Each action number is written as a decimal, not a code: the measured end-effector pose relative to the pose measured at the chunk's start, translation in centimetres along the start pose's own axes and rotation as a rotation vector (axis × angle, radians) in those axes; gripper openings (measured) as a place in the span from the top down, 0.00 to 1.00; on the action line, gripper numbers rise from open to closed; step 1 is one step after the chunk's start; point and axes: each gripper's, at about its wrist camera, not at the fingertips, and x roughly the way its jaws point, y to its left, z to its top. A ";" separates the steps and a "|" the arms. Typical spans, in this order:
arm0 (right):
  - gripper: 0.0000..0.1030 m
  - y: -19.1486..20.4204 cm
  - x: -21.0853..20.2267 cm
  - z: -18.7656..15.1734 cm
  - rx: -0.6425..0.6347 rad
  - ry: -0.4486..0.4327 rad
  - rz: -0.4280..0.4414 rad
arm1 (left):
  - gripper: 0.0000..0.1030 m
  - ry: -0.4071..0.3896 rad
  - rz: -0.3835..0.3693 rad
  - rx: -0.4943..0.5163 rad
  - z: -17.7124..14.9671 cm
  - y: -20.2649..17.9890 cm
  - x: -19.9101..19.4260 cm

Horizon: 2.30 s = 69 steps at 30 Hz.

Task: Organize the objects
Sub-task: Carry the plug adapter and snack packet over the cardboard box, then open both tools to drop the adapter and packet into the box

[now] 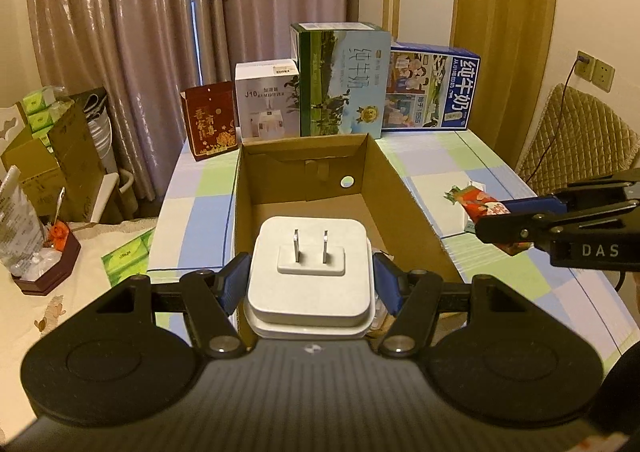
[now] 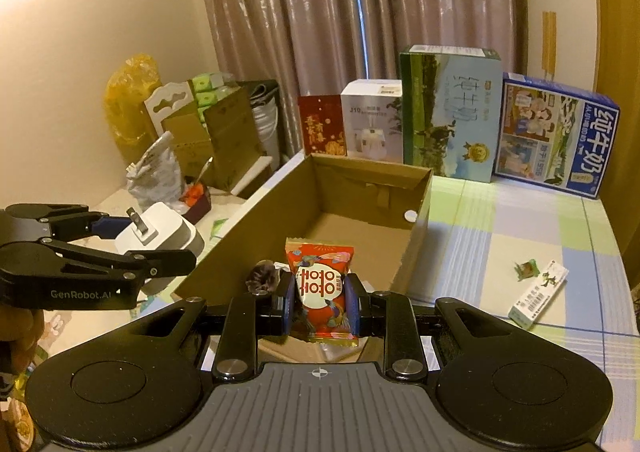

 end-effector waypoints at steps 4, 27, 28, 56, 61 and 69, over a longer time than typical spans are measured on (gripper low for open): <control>0.78 -0.5 1.1 0.4 0.017 0.013 0.001 | 0.41 0.022 -0.010 -0.009 0.2 0.2 1.3; 0.78 -0.9 4.2 1.3 0.038 0.033 -0.003 | 0.41 0.061 -0.015 -0.006 0.8 1.1 4.4; 0.78 -1.0 4.3 1.3 0.040 0.034 -0.002 | 0.41 0.063 -0.013 -0.005 0.9 1.2 4.7; 0.78 -5.5 10.4 1.9 0.123 0.057 -0.004 | 0.28 0.099 -0.007 -0.003 2.8 3.2 14.4; 0.78 -5.5 10.7 1.8 0.125 0.058 -0.001 | 0.28 0.088 -0.003 -0.029 2.6 4.0 14.0; 0.78 -4.7 10.8 2.2 0.125 0.053 0.008 | 0.28 0.081 0.017 -0.039 2.0 4.6 12.8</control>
